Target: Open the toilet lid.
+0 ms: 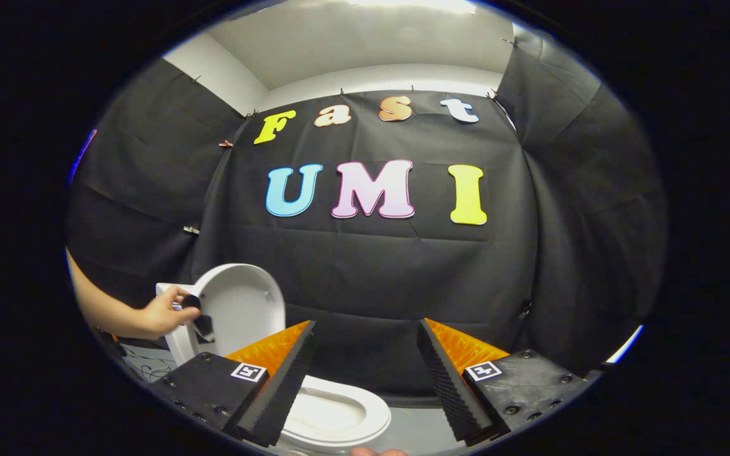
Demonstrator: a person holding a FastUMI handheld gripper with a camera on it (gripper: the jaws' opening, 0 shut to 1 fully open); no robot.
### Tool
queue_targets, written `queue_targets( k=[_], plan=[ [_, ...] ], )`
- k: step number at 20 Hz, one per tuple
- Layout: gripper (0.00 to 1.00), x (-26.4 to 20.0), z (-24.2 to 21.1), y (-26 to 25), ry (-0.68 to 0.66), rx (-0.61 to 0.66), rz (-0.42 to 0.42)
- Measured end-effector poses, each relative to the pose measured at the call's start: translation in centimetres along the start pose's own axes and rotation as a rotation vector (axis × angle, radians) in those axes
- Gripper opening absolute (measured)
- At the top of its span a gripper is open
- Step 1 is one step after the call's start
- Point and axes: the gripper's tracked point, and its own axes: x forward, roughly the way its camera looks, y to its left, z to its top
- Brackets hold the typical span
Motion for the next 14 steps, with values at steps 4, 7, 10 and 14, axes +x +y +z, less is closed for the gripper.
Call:
queue_targets(
  k=[4,7,10,14],
  plan=[
    [0.98,0.2,0.9,-2.3,-0.028,0.003,-0.054],
    [0.98,0.2,0.2,-3.7,-0.01,0.004,-0.083],
    [0.98,0.1,-1.3,-4.0,0.019,-0.014,-0.084],
    [0.98,0.1,-3.4,-2.9,0.063,-0.042,-0.058]
  ],
)
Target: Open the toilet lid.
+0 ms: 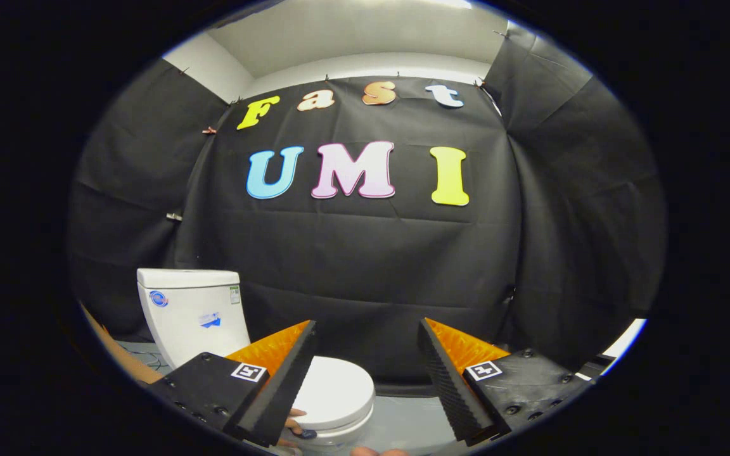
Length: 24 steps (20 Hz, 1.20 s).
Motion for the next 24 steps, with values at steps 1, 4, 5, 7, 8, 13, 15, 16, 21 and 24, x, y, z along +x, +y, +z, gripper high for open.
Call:
queue_targets(
  k=[1,4,5,7,8,13,15,16,21,24],
  plan=[
    [0.98,-0.1,-0.1,0.4,0.0,-0.002,0.01],
    [0.98,-0.5,0.0,1.7,-0.011,-0.038,0.037],
    [0.98,-0.7,0.2,2.2,-0.019,-0.04,0.046],
    [0.98,-0.9,0.0,3.5,-0.018,-0.031,0.072],
    [0.98,-1.0,-0.2,4.1,-0.021,-0.034,0.079],
    [0.98,-0.9,-5.8,5.3,0.072,-0.053,0.075],
    [0.98,-0.8,-9.9,6.2,0.21,0.025,0.09],
    [0.98,-0.9,-11.8,6.4,0.284,0.091,0.09],
    [0.98,-2.2,-22.0,6.4,0.609,0.374,0.043],
    [0.98,-2.7,-25.9,6.0,0.7,0.496,0.018]
  ],
)
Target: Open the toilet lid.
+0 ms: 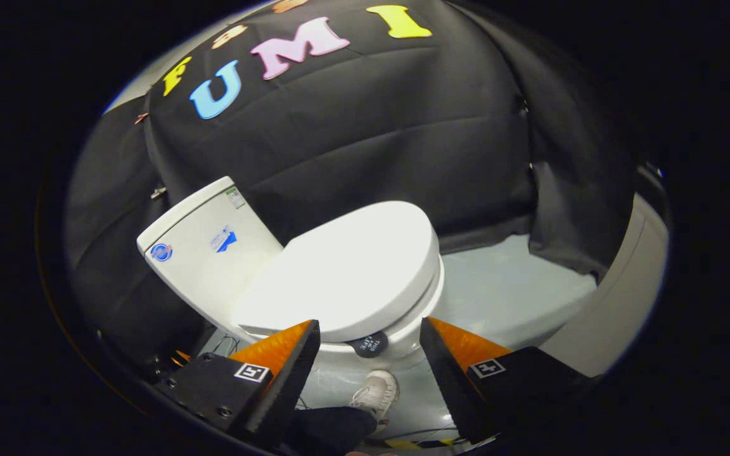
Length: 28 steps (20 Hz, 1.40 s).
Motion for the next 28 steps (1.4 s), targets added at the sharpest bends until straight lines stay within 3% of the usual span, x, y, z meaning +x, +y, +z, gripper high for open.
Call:
queue_targets(
  k=[3,6,10,13,15,17,21,25,26,27,28],
  plan=[
    [0.98,1.4,-1.8,-0.6,0.076,0.182,0.048],
    [0.98,3.5,-3.9,-1.7,0.136,0.284,0.041],
    [0.96,6.2,-5.3,-1.0,0.17,0.331,0.044],
    [0.88,6.7,-6.4,0.1,0.209,0.334,0.089],
    [0.57,7.1,-6.3,-0.4,0.206,0.333,0.078],
    [0.55,7.1,-6.3,-0.4,0.199,0.349,0.091],
    [0.3,7.0,-6.0,-0.4,0.193,0.306,0.099],
    [0.27,6.5,-4.6,0.6,0.172,0.207,0.138],
    [0.27,6.8,-4.2,0.0,0.159,0.17,0.11],
    [0.17,7.6,-2.5,-0.8,0.153,0.217,0.098],
    [0.08,7.0,-3.7,-0.5,0.165,0.246,0.086]
  ],
)
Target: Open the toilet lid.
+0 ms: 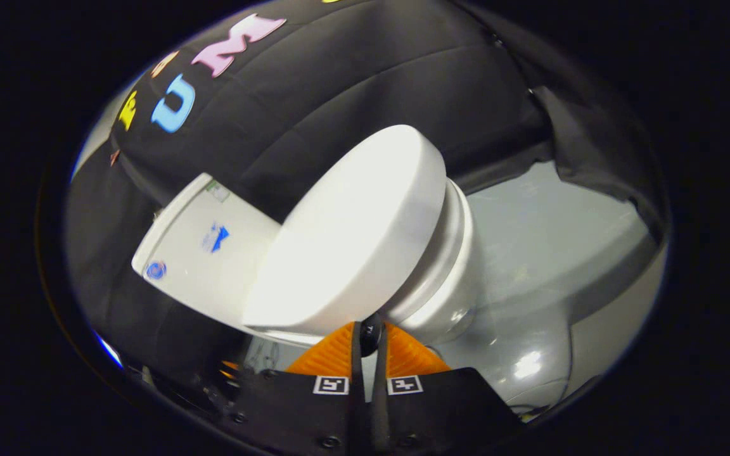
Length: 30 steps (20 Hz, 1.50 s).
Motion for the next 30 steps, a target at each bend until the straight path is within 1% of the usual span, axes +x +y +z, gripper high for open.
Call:
queue_targets(
  k=[1,4,9,13,18,21,23,27,30],
  plan=[
    [0.07,-0.3,-0.3,0.2,0.002,0.011,0.002],
    [0.07,-0.7,-0.3,0.7,0.005,-0.022,0.016],
    [0.07,-2.2,1.4,2.9,-0.027,-0.129,0.038],
    [0.07,-3.6,2.8,5.7,-0.07,-0.203,0.058],
    [0.07,-5.4,4.8,10.4,-0.128,-0.294,0.103],
    [0.07,-6.5,5.9,14.3,-0.169,-0.346,0.139],
    [0.07,-6.8,6.2,16.6,-0.188,-0.383,0.158],
    [0.07,-7.2,6.6,20.6,-0.202,-0.397,0.187],
    [0.07,-7.1,6.6,23.2,-0.223,-0.463,0.201]
  ],
)
